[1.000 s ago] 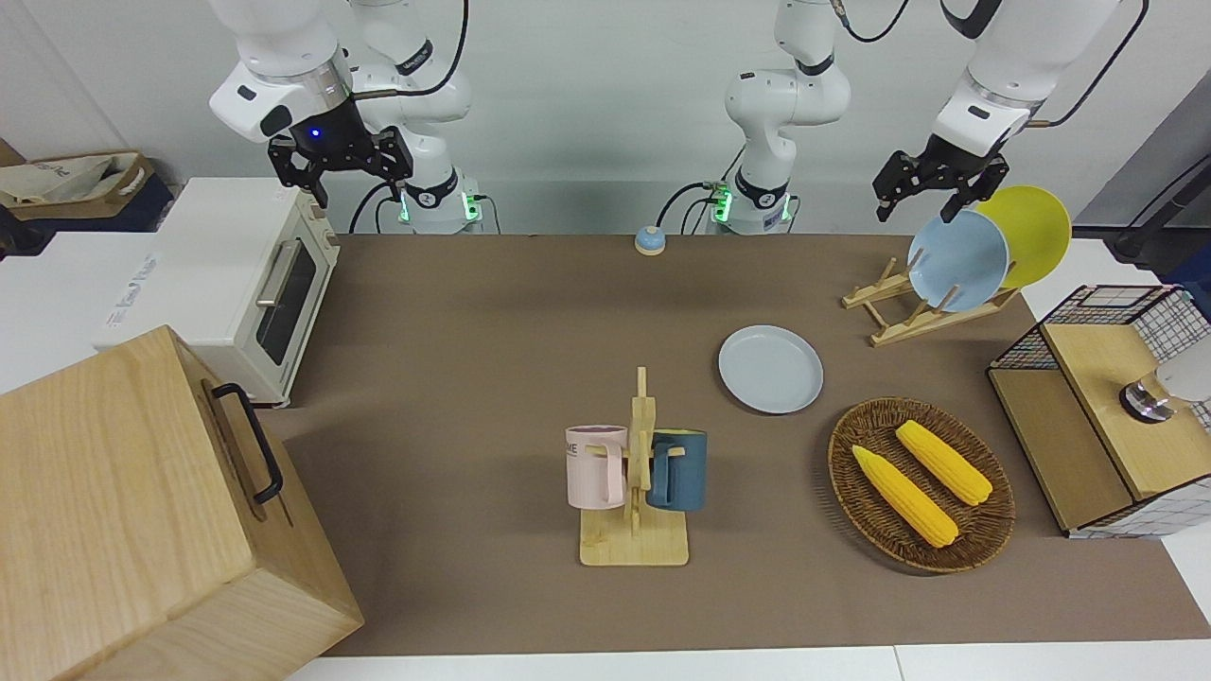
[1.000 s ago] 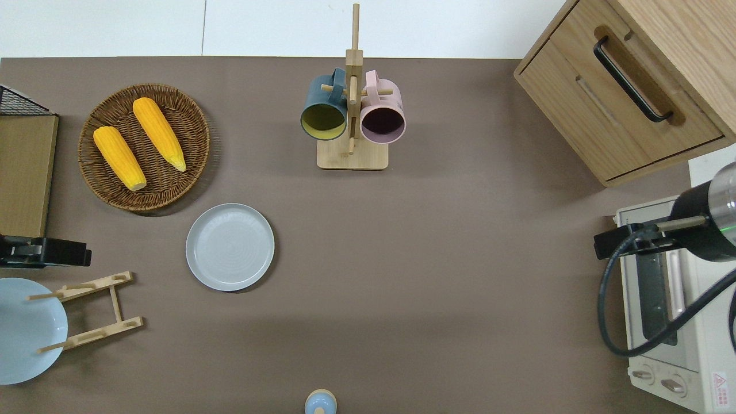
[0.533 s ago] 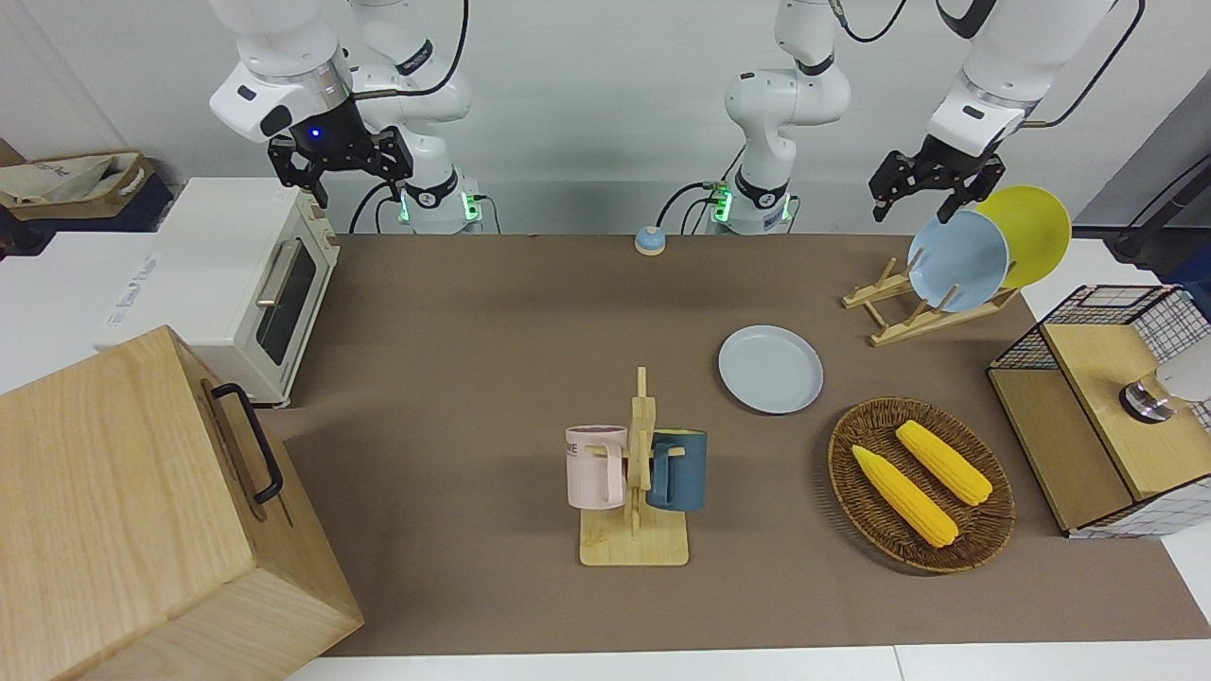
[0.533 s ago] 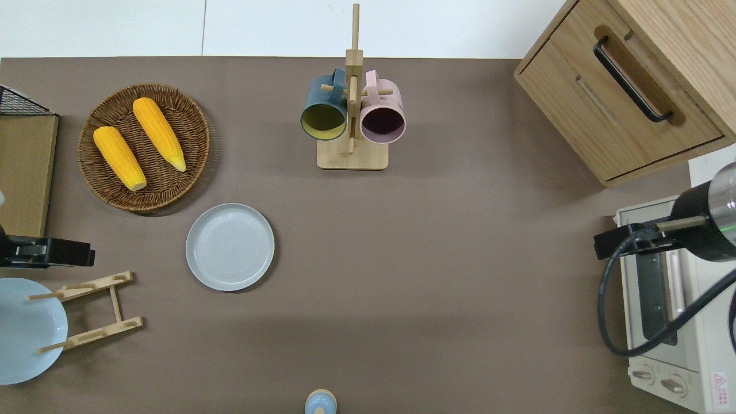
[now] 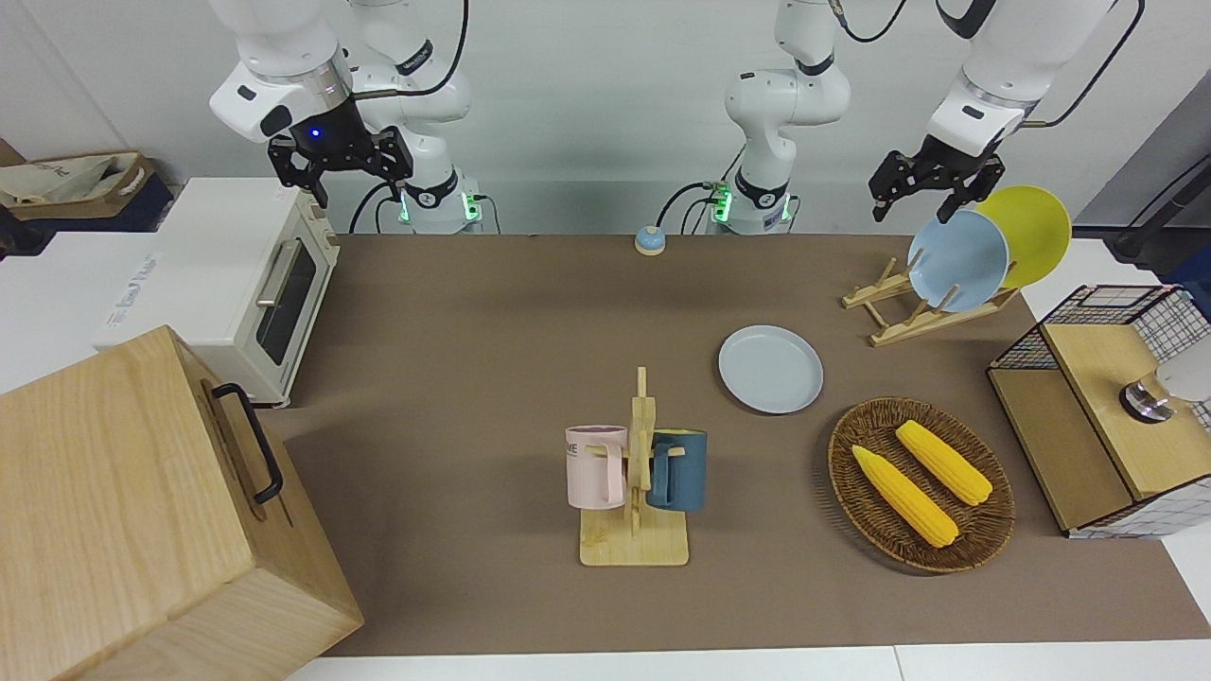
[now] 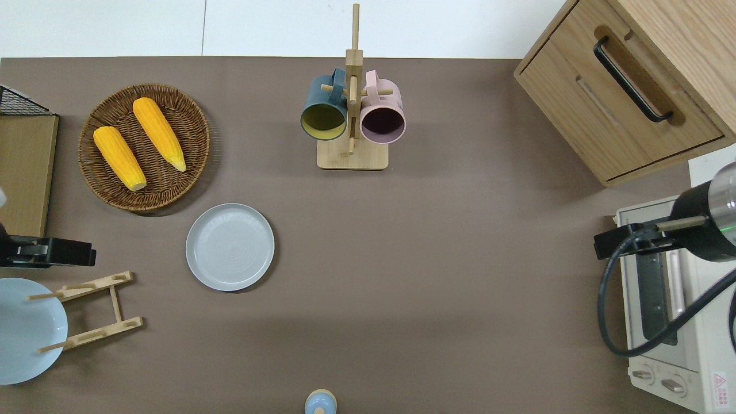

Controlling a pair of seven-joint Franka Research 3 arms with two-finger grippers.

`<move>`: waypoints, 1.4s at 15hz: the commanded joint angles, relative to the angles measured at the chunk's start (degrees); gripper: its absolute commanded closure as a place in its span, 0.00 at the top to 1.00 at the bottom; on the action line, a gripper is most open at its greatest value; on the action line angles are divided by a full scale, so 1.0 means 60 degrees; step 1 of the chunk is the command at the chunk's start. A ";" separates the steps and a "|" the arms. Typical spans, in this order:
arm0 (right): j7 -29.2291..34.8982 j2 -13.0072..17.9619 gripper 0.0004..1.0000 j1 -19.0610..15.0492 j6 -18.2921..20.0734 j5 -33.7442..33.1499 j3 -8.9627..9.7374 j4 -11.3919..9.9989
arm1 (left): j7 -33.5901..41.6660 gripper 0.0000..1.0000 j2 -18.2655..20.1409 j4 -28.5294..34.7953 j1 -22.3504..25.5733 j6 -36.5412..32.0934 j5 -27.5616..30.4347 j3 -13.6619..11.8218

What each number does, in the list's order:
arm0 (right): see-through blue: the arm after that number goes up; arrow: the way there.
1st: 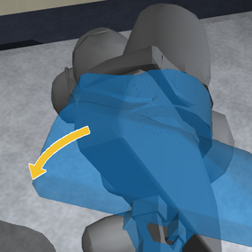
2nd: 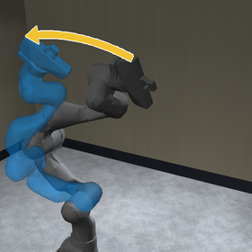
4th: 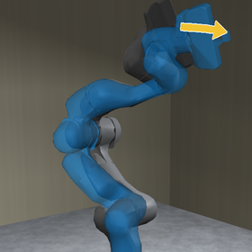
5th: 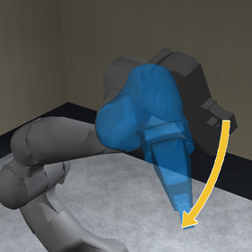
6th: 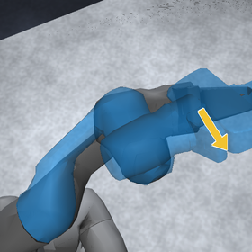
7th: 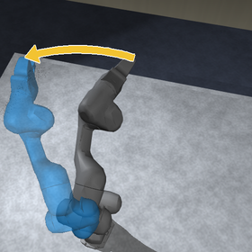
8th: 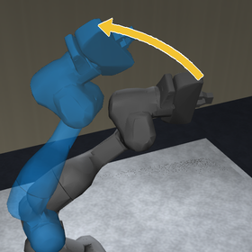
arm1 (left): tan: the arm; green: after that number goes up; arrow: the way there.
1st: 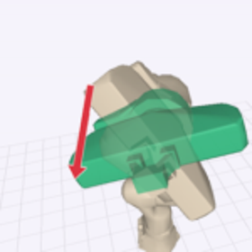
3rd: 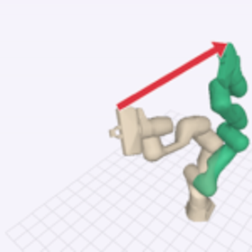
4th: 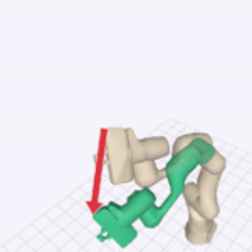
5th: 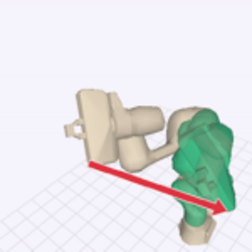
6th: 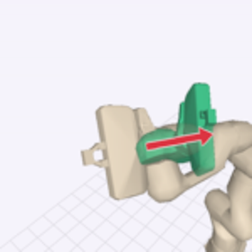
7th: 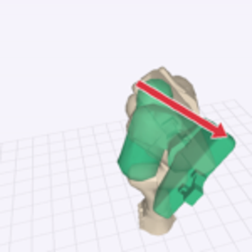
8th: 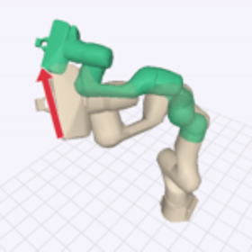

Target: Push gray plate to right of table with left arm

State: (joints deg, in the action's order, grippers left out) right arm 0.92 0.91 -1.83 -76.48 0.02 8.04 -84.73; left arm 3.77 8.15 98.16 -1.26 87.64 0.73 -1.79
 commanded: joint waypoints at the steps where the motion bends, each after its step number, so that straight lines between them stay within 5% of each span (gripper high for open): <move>1: 0.0110 0.0024 0.98 -0.0178 0.0149 0.0041 0.0153 0.0089 | -0.0174 0.99 0.0003 0.0133 -0.0142 0.0261 -0.0152 -0.0024; 10: 0.0125 0.0024 0.98 -0.0178 0.0149 0.0041 0.0153 0.0089 | -0.0203 0.99 -0.0026 0.1056 -0.0157 0.1286 -0.0078 0.0078; 21: 0.0125 0.0024 0.98 -0.0192 0.0149 0.0041 0.0153 0.0089 | -0.0848 0.99 0.0077 0.3457 -0.0171 0.4009 -0.0020 0.0357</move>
State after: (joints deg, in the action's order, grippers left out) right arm 0.92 0.91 -1.83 -76.48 0.02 8.04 -84.73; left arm -0.37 7.06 113.52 -1.38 106.53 0.74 0.96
